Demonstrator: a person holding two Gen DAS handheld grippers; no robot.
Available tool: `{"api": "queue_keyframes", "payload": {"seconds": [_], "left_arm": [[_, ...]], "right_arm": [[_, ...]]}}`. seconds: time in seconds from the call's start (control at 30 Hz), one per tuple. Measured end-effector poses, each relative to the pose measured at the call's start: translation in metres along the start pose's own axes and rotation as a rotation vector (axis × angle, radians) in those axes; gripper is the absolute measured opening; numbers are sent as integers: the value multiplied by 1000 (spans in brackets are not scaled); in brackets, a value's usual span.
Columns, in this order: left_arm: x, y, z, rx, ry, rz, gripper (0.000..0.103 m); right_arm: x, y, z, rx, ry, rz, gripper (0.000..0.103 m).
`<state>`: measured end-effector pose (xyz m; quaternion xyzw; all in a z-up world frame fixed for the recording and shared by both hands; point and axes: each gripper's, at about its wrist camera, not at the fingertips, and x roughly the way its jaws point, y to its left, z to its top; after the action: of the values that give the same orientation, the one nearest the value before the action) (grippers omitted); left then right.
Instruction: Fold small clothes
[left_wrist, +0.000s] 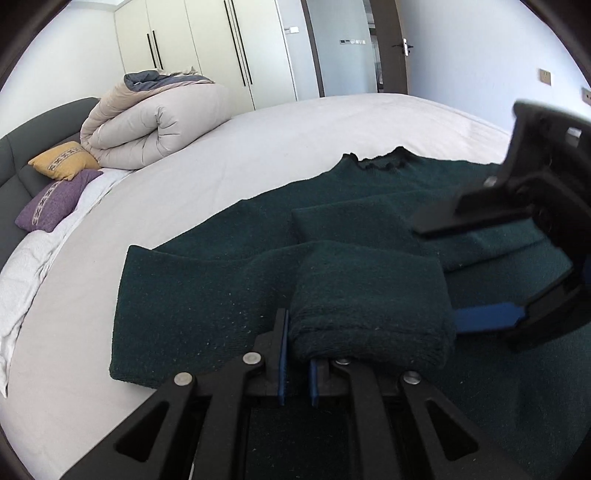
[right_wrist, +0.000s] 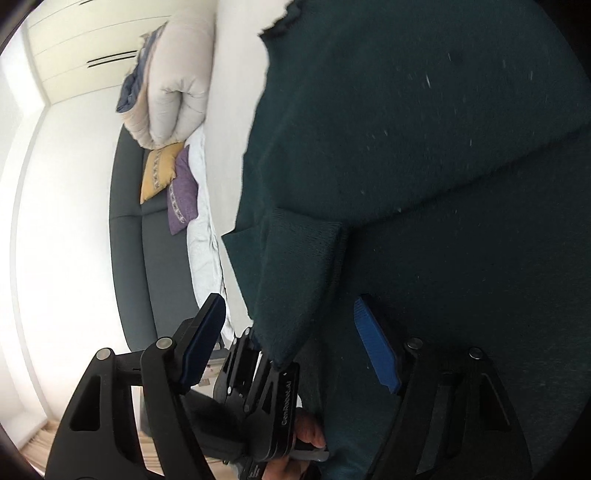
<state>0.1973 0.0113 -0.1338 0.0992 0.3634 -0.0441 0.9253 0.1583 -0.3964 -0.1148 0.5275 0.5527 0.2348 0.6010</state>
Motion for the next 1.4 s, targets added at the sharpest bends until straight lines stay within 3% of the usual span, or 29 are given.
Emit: {"api": "queue_keyframes", "payload": {"seconds": [0.1,0.13,0.17,0.23,0.27,0.3,0.33,0.37,0.4,0.47,0.63,0.7,0.8,0.87,1.2,1.4], "left_arm": [[-2,6,1,-27,-5,-17,9],[-3,7,1,-33,-6,-20,9],[-3,8,1,-38,-7,-23,9],[-3,9,2,-48,-2,-35,9],[-4,9,1,-53,1,-42,11],[-5,10,1,-60,6,-54,20],[-7,12,0,-72,11,-75,27],[-11,15,-1,-88,12,-100,44],[-16,18,-3,-106,8,-123,54],[-27,27,-8,-144,7,-175,55],[-42,65,-29,-302,54,-234,52],[-44,85,-37,-374,72,-242,37],[-46,107,-45,-432,87,-222,24],[-46,118,-45,-446,85,-212,21],[-45,145,-7,-442,29,-185,21],[-31,120,2,-370,56,-206,21]], "right_arm": [[15,-12,1,79,-28,69,62],[19,-12,2,85,-30,83,52],[24,-9,2,72,-21,82,36],[34,0,3,14,-5,31,17],[35,7,3,-25,-6,1,11],[34,14,3,-62,-15,-18,9],[29,22,3,-99,-27,-33,8],[23,31,5,-138,-43,-59,8],[17,41,7,-188,-58,-101,8],[4,63,11,-298,-81,-199,7],[-24,105,26,-544,-179,-546,7],[-34,111,37,-574,-213,-639,7],[-44,112,54,-589,-245,-717,7],[-46,111,62,-592,-254,-755,7],[-83,61,83,-548,-300,-884,7],[-81,48,94,-560,-293,-888,7]]}}
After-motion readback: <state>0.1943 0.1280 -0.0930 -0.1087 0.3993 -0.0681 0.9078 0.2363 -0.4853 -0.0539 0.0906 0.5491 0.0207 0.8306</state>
